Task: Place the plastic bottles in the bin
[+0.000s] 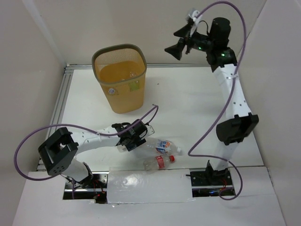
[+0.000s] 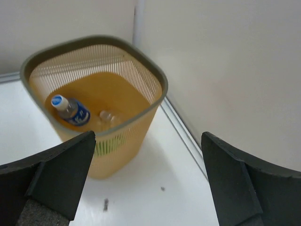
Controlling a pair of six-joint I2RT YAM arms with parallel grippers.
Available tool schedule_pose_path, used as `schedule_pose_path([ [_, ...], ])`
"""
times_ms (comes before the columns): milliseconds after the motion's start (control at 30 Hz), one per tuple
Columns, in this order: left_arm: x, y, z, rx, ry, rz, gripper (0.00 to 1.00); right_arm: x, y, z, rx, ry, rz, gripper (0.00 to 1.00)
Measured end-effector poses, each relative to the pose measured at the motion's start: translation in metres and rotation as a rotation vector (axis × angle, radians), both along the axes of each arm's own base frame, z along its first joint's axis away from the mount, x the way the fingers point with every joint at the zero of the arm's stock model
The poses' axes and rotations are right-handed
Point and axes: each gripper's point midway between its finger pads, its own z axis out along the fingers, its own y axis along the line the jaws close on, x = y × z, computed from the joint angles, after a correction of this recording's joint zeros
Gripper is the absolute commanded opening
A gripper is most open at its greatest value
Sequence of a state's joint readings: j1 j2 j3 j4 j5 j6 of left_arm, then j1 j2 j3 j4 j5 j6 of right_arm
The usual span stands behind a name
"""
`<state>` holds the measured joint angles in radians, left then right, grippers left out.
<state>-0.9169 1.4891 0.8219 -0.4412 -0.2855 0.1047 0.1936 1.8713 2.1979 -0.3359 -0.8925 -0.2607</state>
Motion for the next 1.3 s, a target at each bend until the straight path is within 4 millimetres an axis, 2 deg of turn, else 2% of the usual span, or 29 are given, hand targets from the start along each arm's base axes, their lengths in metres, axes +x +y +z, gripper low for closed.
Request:
schedule_pose_path([
  [67, 0.001, -0.002, 0.001, -0.005, 0.002, 0.004, 0.32, -0.015, -0.023, -0.004, -0.029, 0.013, -0.018, 0.96],
  [133, -0.001, 0.000, 0.003, 0.001, 0.014, 0.010, 0.32, -0.032, -0.044, -0.019, -0.057, 0.059, -0.024, 0.86],
  [167, -0.003, 0.001, 0.005, 0.003, 0.019, 0.020, 0.32, -0.039, -0.053, -0.029, -0.073, 0.076, -0.026, 0.65],
  [233, -0.004, 0.002, 0.017, -0.007, 0.017, 0.036, 0.32, -0.054, -0.073, -0.059, -0.118, 0.132, -0.032, 0.39],
  [300, -0.002, -0.001, 0.041, -0.050, -0.014, 0.052, 0.32, -0.066, -0.091, -0.100, -0.173, 0.196, -0.055, 0.12],
  [367, 0.002, -0.011, 0.076, -0.132, -0.068, 0.054, 0.32, -0.082, -0.098, -0.146, -0.244, 0.269, -0.059, 0.09],
  [467, 0.012, -0.030, 0.143, -0.319, -0.176, 0.053, 0.32, -0.125, -0.082, -0.222, -0.382, 0.390, 0.013, 0.23],
  [500, 0.014, -0.037, 0.171, -0.398, -0.218, 0.043, 0.32, -0.142, -0.073, -0.243, -0.426, 0.419, 0.053, 0.31],
  [533, 0.016, -0.041, 0.191, -0.452, -0.249, 0.038, 0.31, -0.159, -0.065, -0.261, -0.466, 0.454, 0.096, 0.48],
  [567, 0.017, -0.046, 0.200, -0.489, -0.260, 0.028, 0.31, -0.174, -0.057, -0.274, -0.503, 0.476, 0.139, 0.55],
  [600, 0.020, -0.048, 0.235, -0.579, -0.318, 0.024, 0.31, -0.184, -0.052, -0.281, -0.523, 0.492, 0.164, 0.60],
  [667, 0.027, -0.053, 0.270, -0.683, -0.372, 0.020, 0.31, -0.196, -0.045, -0.286, -0.554, 0.494, 0.190, 0.73],
  [800, 0.063, -0.044, 0.330, -0.859, -0.512, 0.097, 0.29, -0.204, -0.037, -0.281, -0.567, 0.465, 0.211, 0.82],
  [967, 0.115, -0.022, 0.386, -1.026, -0.676, 0.238, 0.29, -0.210, -0.035, -0.281, -0.574, 0.473, 0.226, 0.92],
  [1067, 0.148, -0.001, 0.403, -1.094, -0.745, 0.342, 0.31, -0.218, -0.030, -0.281, -0.582, 0.477, 0.249, 0.99],
  [1133, 0.170, 0.013, 0.409, -1.113, -0.782, 0.404, 0.31, -0.223, -0.027, -0.280, -0.588, 0.469, 0.264, 0.99],
  [1267, 0.205, 0.034, 0.409, -1.107, -0.848, 0.514, 0.52, -0.231, -0.024, -0.282, -0.599, 0.475, 0.272, 0.99],
  [1300, 0.212, 0.036, 0.405, -1.093, -0.855, 0.536, 0.67, -0.232, -0.023, -0.283, -0.603, 0.482, 0.270, 0.99],
])
